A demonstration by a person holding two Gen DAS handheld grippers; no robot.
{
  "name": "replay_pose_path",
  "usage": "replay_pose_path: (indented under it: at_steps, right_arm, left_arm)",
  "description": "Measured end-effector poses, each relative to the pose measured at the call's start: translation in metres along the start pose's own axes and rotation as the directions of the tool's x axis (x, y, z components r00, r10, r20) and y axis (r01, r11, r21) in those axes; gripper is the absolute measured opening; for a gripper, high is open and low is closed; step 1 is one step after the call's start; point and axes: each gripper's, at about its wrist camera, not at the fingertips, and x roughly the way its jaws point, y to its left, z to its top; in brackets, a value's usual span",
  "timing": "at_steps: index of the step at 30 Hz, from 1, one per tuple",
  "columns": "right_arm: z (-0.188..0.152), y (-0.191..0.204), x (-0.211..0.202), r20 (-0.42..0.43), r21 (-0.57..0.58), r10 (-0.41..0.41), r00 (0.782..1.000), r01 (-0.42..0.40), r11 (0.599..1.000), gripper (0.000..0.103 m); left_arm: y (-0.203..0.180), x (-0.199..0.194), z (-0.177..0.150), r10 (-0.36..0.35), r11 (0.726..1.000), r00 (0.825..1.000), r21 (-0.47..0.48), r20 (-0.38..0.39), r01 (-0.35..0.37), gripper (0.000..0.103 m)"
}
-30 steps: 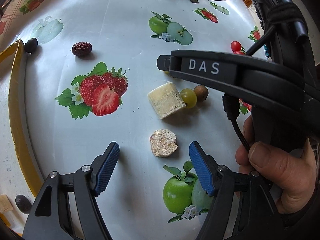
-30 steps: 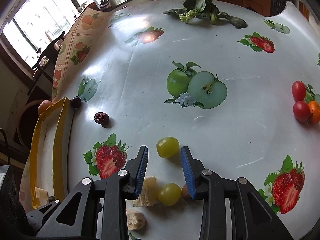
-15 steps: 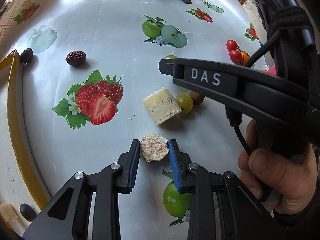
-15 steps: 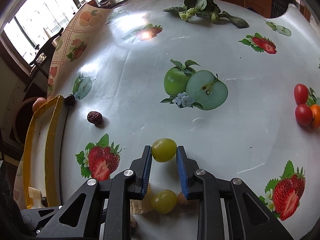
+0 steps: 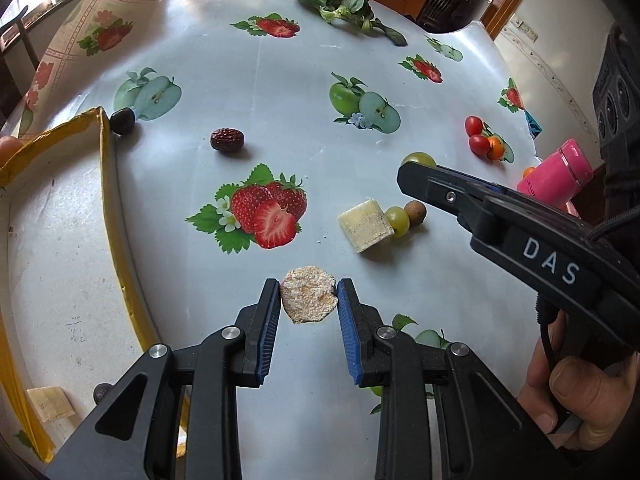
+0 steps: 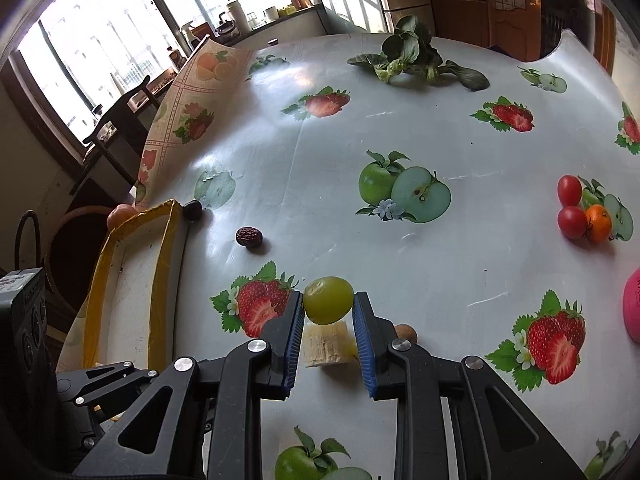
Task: Organize fruits
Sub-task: 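Carry banana slice into the tray with left tool while right tool releases grape there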
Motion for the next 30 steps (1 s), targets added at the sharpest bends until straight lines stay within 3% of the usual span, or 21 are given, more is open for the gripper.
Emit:
replay_pose_path:
  at_steps: [11,30]
  right_arm:
    - [-0.028,0.041,-0.025,-0.001,-0.054,0.029,1.0,-0.029,0.998,0.025]
    - [-0.057,0.102,-0.031,-0.037,-0.142,0.084,0.996,-0.089,0.986,0.025]
  left_arm:
    - [0.031,-0.03,-0.017,0.035,0.998,0.999,-0.047,0.03,-0.034,0.026]
    - [0.078,-0.063,-0.041,0.075,0.99,0.995,-0.125,0.063,-0.067,0.026]
